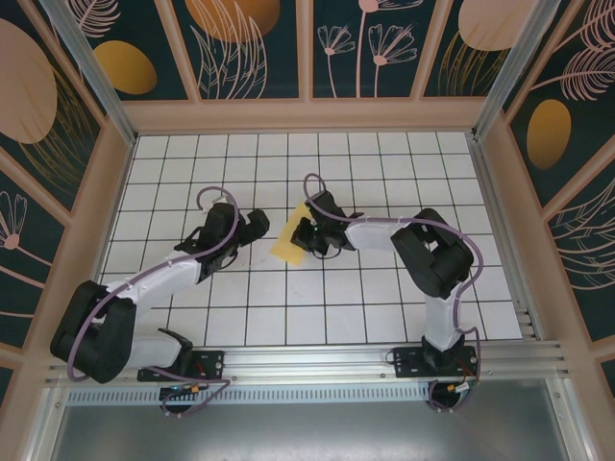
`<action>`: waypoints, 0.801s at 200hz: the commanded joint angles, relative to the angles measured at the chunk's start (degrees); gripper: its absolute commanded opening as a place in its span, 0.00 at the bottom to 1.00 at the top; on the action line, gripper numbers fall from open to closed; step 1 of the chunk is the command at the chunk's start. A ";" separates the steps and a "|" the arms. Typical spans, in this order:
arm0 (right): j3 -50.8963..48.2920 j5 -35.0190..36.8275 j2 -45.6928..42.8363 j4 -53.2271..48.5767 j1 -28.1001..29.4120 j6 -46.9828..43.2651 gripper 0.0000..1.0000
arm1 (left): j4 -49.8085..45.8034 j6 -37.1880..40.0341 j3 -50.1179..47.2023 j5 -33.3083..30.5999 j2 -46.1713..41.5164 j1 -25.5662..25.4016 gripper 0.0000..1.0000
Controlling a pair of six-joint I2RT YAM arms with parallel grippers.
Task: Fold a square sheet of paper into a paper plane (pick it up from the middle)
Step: Rotate the paper at the center of the table.
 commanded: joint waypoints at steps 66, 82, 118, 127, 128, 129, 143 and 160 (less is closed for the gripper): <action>14.74 -1.45 5.97 -15.58 -9.77 -20.04 0.06 | 7.26 -1.95 -1.24 13.04 -1.53 0.18 0.91; 17.04 -0.68 8.78 -17.37 -9.90 -20.24 0.06 | 8.52 -2.83 -1.36 14.57 -0.63 -0.08 0.90; 16.30 1.52 10.03 -18.32 -9.95 -18.97 0.07 | 10.37 -3.31 -0.49 17.31 2.48 -1.75 0.88; 15.28 2.08 9.49 -18.13 -11.15 -18.66 0.07 | 10.76 -3.74 -0.18 17.62 3.24 -2.37 0.87; 15.15 2.16 9.37 -18.13 -11.35 -18.58 0.07 | 10.85 -3.80 -0.15 17.65 3.30 -2.42 0.87; 15.08 2.25 9.27 -18.13 -11.49 -18.54 0.07 | 10.85 -3.82 -0.14 17.67 3.32 -2.48 0.87; 12.74 4.08 7.66 -17.79 -11.89 -17.33 0.07 | 11.66 -4.33 0.23 18.03 4.57 -3.67 0.86; 8.38 6.30 4.38 -16.64 -12.11 -14.65 0.08 | 12.42 -5.27 0.76 18.69 5.91 -5.15 0.85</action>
